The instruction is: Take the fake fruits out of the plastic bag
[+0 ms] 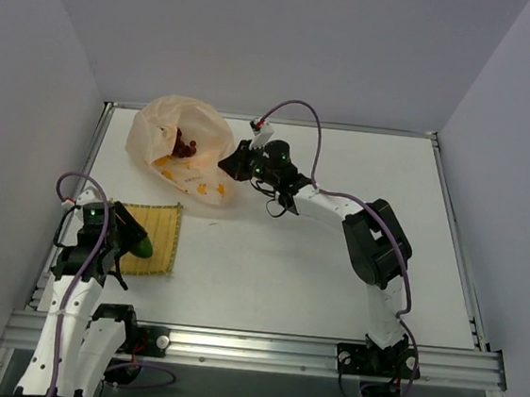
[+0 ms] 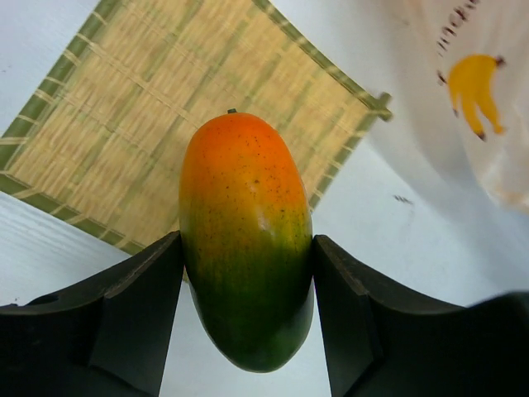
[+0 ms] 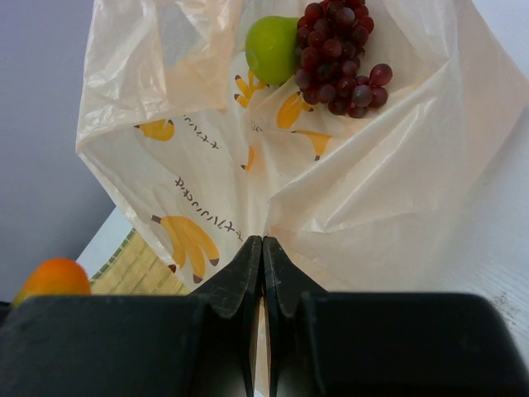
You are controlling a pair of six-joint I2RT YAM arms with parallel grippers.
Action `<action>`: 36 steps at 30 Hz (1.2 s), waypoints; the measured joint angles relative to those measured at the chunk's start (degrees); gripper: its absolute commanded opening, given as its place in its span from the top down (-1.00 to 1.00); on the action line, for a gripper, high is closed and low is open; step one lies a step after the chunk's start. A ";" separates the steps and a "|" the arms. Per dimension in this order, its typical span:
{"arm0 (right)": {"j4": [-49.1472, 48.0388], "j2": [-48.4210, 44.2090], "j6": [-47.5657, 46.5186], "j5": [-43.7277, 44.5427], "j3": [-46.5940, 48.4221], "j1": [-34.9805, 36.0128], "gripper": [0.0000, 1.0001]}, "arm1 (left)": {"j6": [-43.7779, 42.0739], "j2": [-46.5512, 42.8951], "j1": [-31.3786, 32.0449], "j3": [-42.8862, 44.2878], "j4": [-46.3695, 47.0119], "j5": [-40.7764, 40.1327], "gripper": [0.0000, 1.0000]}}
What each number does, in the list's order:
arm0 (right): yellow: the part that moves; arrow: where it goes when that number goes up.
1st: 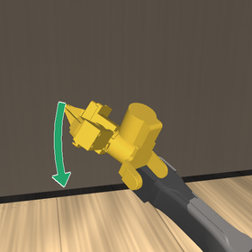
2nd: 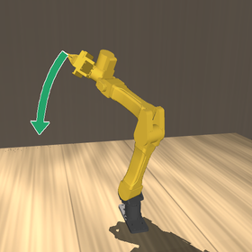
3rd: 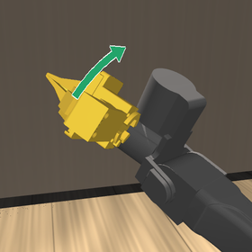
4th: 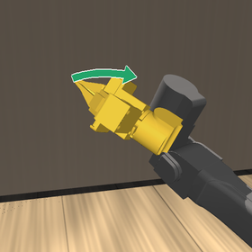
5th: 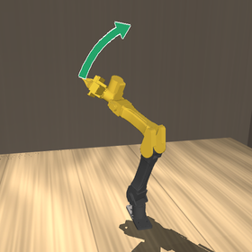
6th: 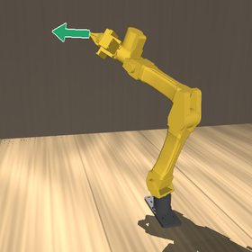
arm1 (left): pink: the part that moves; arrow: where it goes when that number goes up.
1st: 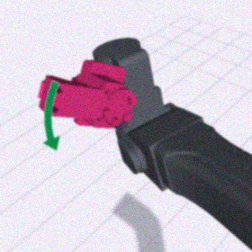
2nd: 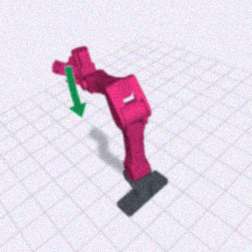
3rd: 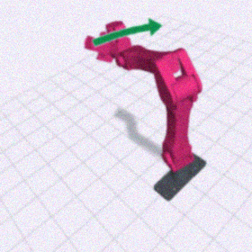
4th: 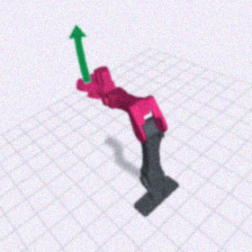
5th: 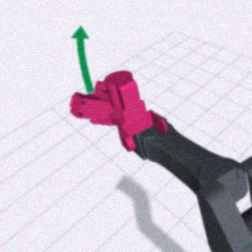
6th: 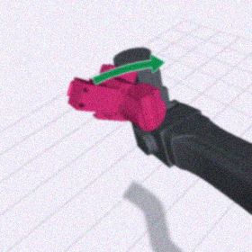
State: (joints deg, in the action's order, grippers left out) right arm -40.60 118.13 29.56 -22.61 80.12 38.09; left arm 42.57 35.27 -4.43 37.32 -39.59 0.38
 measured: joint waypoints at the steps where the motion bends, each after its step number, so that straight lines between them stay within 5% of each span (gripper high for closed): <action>1: 0.24 -0.17 -0.20 0.00 0.00 0.22 1.00 | 0.72 1.33 -0.02 -1.07 1.22 -1.44 0.95; 16: 2.10 -0.42 -1.31 -1.22 0.00 0.55 1.00 | 7.98 25.27 -0.20 -6.36 28.59 -16.04 0.95; 19: 2.12 -0.42 -1.33 -1.42 0.00 0.55 1.00 | 8.74 29.09 -0.20 -5.66 31.61 -17.51 0.74; 20: 2.12 -0.42 -1.33 -1.46 0.00 0.55 1.00 | 8.98 29.90 -0.20 -5.66 32.57 -18.01 0.49; 24: 2.12 -0.42 -1.33 -1.70 0.00 0.61 1.00 | 9.84 32.30 -0.20 -5.66 34.42 -19.15 0.09; 32: 2.12 -0.72 -1.33 -1.84 -0.70 0.66 1.00 | 10.19 31.82 -0.20 -5.66 35.47 -20.06 -0.35; 36: 2.12 -0.94 -1.33 -1.86 -0.85 0.66 1.00 | 10.27 30.12 -0.20 -5.66 35.39 -19.96 -0.72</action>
State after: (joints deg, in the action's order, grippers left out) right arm -38.48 117.19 28.23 -24.47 79.26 38.74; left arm 52.84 65.39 -4.62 31.66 -4.21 -19.57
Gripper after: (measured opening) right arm 0.001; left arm 0.814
